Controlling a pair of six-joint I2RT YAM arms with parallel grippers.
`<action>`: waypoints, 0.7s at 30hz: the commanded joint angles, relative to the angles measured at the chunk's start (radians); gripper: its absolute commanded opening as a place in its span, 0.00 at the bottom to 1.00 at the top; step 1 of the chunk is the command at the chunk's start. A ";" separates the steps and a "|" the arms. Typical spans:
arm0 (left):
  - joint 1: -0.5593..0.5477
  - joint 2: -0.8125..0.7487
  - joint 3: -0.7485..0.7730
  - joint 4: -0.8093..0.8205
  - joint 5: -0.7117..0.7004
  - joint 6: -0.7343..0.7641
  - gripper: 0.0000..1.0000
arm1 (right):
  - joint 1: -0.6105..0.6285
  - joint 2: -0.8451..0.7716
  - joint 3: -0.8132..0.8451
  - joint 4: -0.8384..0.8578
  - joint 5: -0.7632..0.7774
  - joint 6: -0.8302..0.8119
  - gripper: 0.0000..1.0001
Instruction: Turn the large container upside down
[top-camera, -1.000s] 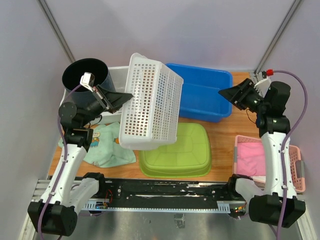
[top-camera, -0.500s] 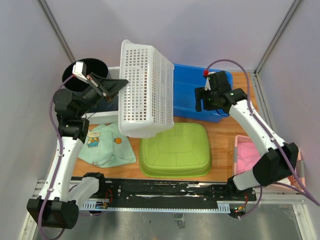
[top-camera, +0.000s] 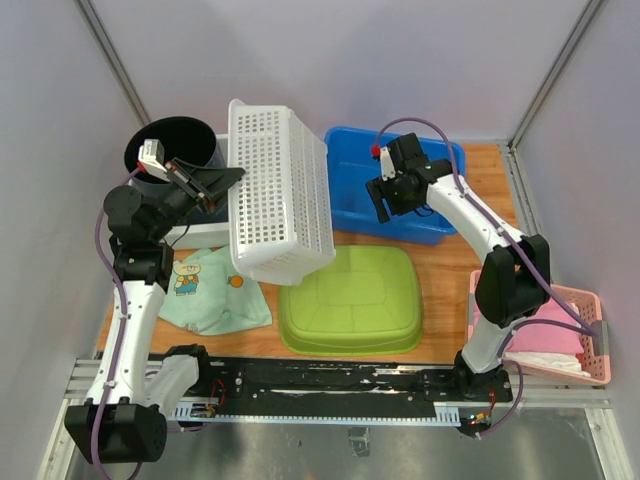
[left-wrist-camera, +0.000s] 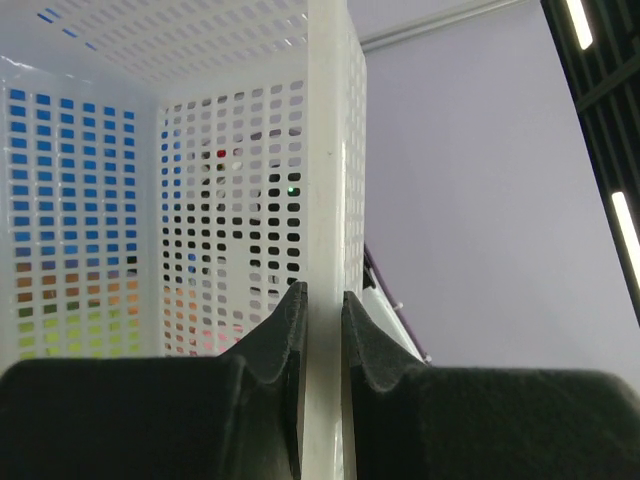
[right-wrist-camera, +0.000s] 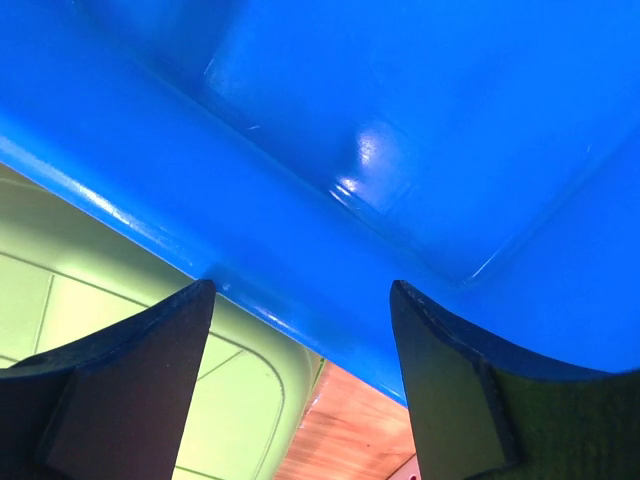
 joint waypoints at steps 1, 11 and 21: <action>0.021 -0.017 -0.028 0.110 0.054 -0.069 0.00 | 0.025 0.056 0.030 -0.001 -0.033 -0.053 0.72; 0.035 -0.029 -0.130 0.174 0.133 -0.087 0.00 | -0.131 0.091 0.057 -0.061 0.018 0.119 0.69; 0.038 0.019 0.021 0.123 0.116 -0.054 0.00 | -0.001 -0.251 -0.050 -0.049 0.031 0.255 0.78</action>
